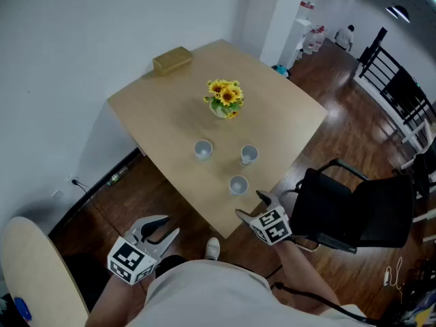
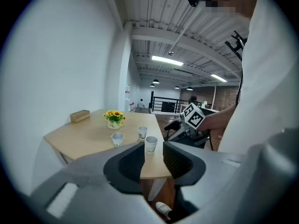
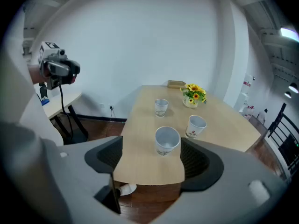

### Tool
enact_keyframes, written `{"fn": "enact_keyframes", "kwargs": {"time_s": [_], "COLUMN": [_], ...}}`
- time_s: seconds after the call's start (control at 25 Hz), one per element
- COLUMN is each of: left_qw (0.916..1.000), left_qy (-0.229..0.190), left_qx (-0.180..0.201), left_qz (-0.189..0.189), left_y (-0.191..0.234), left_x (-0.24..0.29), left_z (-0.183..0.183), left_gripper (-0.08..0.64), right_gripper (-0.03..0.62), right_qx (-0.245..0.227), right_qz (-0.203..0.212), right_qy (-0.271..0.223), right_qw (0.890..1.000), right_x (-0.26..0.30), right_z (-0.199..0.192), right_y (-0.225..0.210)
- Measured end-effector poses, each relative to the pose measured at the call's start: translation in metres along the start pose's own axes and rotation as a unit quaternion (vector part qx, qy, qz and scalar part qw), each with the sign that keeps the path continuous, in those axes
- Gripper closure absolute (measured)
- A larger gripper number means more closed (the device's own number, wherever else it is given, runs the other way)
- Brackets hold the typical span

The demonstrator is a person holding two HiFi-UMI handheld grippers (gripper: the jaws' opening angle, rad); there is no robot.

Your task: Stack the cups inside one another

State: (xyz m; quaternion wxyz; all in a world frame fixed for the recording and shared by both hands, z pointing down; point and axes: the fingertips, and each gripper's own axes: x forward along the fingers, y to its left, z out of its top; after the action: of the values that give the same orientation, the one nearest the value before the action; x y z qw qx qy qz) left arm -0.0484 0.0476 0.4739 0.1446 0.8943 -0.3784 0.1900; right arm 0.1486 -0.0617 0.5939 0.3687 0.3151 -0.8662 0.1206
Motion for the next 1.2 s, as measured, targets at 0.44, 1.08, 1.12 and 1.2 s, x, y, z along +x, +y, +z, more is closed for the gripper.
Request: {"fn": "enact_keyframes", "kwargs": {"time_s": [0.44,1.08,1.12,1.2], "left_qw": [0.9973,0.979,0.9778,0.9756], "left_qy": [0.018,0.004,0.003,-0.002], "left_qx": [0.029,0.063,0.066,0.074], "left_qz": [-0.064,-0.194,-0.199,-0.207], "left_y": [0.075,0.17,0.173,0.179], "left_x": [0.065,0.103,0.105,0.107], "left_z": [0.046,0.079,0.079,0.083], "left_gripper": [0.426,0.426,0.426,0.426], "right_gripper": [0.204,0.218,0.218,0.218], "right_qx": [0.015,0.096,0.099,0.111], "right_qz": [0.004,-0.095,-0.104,-0.12], "right_qy": [0.077,0.061,0.057,0.048], "right_qw": [0.997,0.989,0.988,0.985], "right_x": [0.111,0.062,0.059,0.053], "right_z": [0.004,0.075,0.082,0.093], "right_y": [-0.05,-0.101,-0.109,-0.126]}}
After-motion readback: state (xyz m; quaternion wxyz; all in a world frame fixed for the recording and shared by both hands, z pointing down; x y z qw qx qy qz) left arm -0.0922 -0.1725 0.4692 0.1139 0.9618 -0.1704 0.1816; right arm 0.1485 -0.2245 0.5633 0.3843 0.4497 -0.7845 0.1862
